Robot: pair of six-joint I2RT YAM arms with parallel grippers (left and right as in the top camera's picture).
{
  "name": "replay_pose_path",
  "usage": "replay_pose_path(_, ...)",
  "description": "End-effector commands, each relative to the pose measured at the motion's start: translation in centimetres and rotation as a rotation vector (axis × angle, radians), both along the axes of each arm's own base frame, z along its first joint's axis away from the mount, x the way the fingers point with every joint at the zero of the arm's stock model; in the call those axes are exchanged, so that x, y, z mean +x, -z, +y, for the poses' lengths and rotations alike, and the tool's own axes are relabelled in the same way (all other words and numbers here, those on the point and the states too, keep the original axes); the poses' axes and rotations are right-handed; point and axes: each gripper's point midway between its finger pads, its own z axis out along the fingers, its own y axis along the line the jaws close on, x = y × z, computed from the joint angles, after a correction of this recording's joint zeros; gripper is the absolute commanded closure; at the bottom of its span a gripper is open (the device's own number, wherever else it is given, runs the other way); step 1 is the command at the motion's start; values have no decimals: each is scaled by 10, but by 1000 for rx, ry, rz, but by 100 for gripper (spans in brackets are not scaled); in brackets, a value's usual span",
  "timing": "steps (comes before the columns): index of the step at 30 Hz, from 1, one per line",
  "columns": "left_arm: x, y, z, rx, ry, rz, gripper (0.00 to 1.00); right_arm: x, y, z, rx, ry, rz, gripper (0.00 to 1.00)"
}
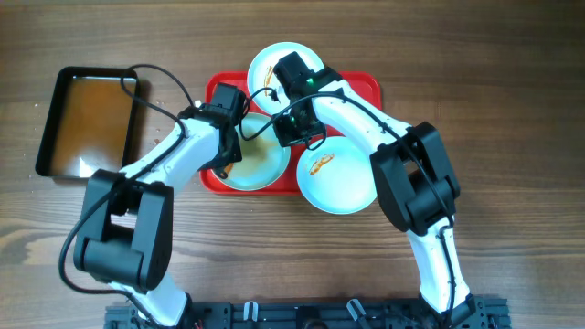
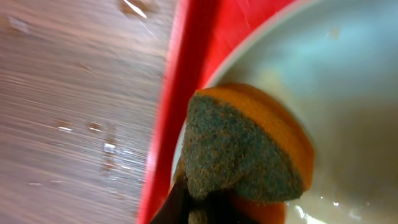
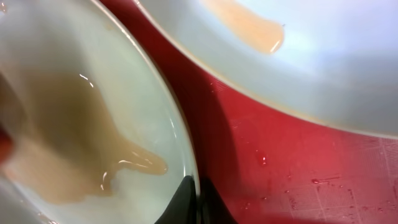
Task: Clean dirty plates on tray and stack at the side
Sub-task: 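Carry the scrubbed plate right and set it beside the tray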
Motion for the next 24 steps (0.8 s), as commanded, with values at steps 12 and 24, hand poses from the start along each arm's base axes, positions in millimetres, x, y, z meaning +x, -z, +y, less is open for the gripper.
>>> replay_pose_path(12, 47, -166, 142, -371, -391, -564, 96, 28, -101, 6, 58, 2, -193, 96)
replay_pose_path(24, 46, -91, 261, -345, -637, -538, 96, 42, -175, -5, -381, 32, -686, 96)
